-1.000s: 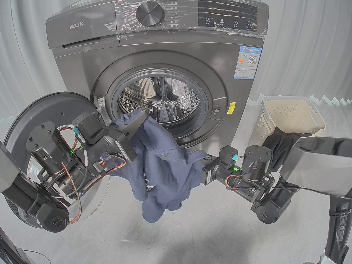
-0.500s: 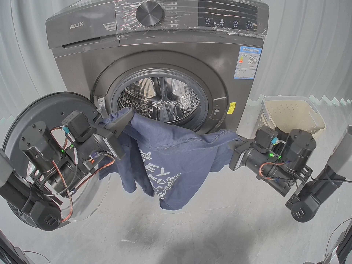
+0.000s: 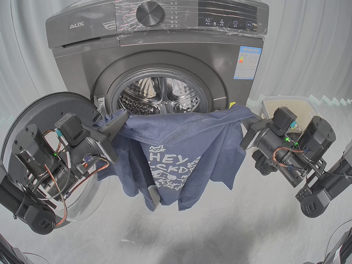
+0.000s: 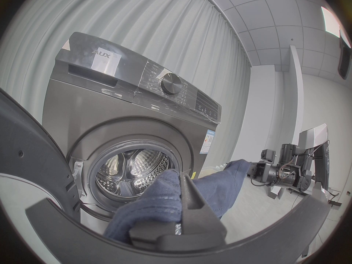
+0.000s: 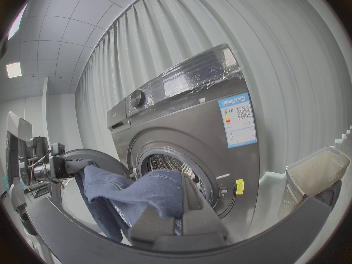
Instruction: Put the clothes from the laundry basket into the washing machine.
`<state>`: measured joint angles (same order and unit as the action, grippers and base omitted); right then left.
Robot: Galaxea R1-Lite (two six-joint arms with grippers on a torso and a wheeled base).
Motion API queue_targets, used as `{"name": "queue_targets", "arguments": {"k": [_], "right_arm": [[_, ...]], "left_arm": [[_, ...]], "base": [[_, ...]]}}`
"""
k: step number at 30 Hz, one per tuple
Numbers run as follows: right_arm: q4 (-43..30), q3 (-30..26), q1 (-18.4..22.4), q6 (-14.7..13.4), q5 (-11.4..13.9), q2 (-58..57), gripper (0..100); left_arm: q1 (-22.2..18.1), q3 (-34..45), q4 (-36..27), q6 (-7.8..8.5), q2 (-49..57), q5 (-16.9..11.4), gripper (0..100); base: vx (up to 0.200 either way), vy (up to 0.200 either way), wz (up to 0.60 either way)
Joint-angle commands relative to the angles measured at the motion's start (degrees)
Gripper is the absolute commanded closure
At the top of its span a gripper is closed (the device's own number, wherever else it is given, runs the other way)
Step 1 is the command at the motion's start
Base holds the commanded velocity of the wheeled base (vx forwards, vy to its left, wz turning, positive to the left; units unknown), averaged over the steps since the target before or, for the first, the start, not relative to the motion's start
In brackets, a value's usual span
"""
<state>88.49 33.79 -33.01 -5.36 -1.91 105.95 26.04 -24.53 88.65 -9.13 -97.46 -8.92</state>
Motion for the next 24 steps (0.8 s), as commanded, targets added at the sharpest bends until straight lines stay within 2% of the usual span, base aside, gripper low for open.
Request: {"name": "queue_targets", "arguments": {"k": [1,4,8,18,21,24], "right_arm": [[0.0,2.1,-0.1,0.0,-1.0,-1.3,100],[0.0,3.0,0.2,-0.1,-1.4,-1.3,100],[0.0,3.8,0.3,-0.2,-1.6,-1.5,100],[0.0,5.1,0.1,-0.1,-1.8,-2.6,100],[-0.1,6.1,-0.4,-0.1,-4.4,-2.8,100],[-0.2,6.3,-0.6,-0.1,-4.8,-2.7,100]], "left_arm": [[-0.2,-0.1,0.0,-0.01,0.3,0.0,100],[-1.4,0.4,0.1,0.69,0.4,-0.4,100],[-2.6,0.1,0.1,2.54,0.4,-0.7,100],[-4.3,-1.8,0.1,2.45,0.7,-0.7,100],[-4.8,-2.3,0.1,2.1,1.8,-0.7,100],[-4.7,-2.5,0.1,2.1,1.9,-0.7,100]], "base": [[0.0,0.0,0.0],[0.0,0.0,0.0],[0.0,0.0,0.0],[0.0,0.0,0.0],[0.0,0.0,0.0],[0.0,0.0,0.0]]}}
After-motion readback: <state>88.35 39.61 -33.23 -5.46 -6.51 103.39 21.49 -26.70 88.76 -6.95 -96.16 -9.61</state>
